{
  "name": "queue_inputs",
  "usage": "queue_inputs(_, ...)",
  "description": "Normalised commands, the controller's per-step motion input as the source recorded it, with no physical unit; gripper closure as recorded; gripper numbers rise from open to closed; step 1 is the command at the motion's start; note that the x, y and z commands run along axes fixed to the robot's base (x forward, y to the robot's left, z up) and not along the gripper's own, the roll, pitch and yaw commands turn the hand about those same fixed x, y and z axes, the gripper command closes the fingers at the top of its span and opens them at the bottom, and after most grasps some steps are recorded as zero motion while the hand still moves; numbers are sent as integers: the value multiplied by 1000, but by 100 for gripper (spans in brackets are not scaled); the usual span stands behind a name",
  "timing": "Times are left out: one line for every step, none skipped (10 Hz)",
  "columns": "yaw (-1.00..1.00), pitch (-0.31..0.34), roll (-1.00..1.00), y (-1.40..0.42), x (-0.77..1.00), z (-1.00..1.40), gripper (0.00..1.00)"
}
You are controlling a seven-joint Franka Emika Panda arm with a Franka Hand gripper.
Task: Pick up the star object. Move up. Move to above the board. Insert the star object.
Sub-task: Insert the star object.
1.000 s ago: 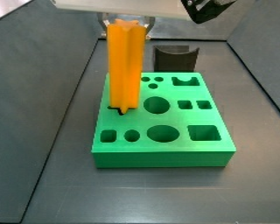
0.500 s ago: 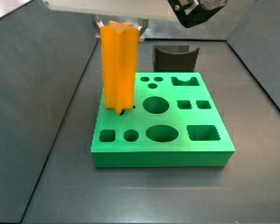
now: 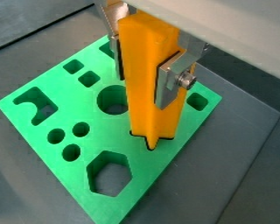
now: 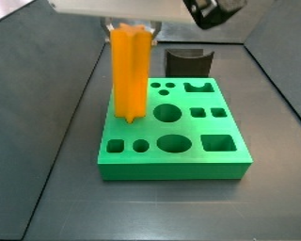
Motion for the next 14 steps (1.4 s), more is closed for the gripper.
queue_inputs(0, 0, 36, 0, 240, -211, 100)
queue_inputs(0, 0, 80, 0, 200, -226, 100)
queue_inputs(0, -11, 60, 0, 169, -266, 100)
queue_inputs(29, -260, 54, -29, 0, -491, 100)
queue_inputs(43, -304, 144, -43, -31, -583, 100)
queue_inputs(34, -250, 211, -54, -49, -597, 100)
queue_inputs(29, -240, 200, -69, -40, -629, 100)
queue_inputs(9, -199, 166, -46, 0, -677, 100)
queue_inputs(0, -119, 143, -9, 14, -640, 100)
queue_inputs(0, -56, 81, 0, 89, -597, 100)
queue_inputs(0, 0, 13, 0, 154, -523, 100)
queue_inputs(0, 3, -6, 0, 106, -174, 100)
queue_inputs(0, -4, 0, 0, 0, 0, 100)
queue_inputs(0, -10, 0, -6, 0, 0, 100)
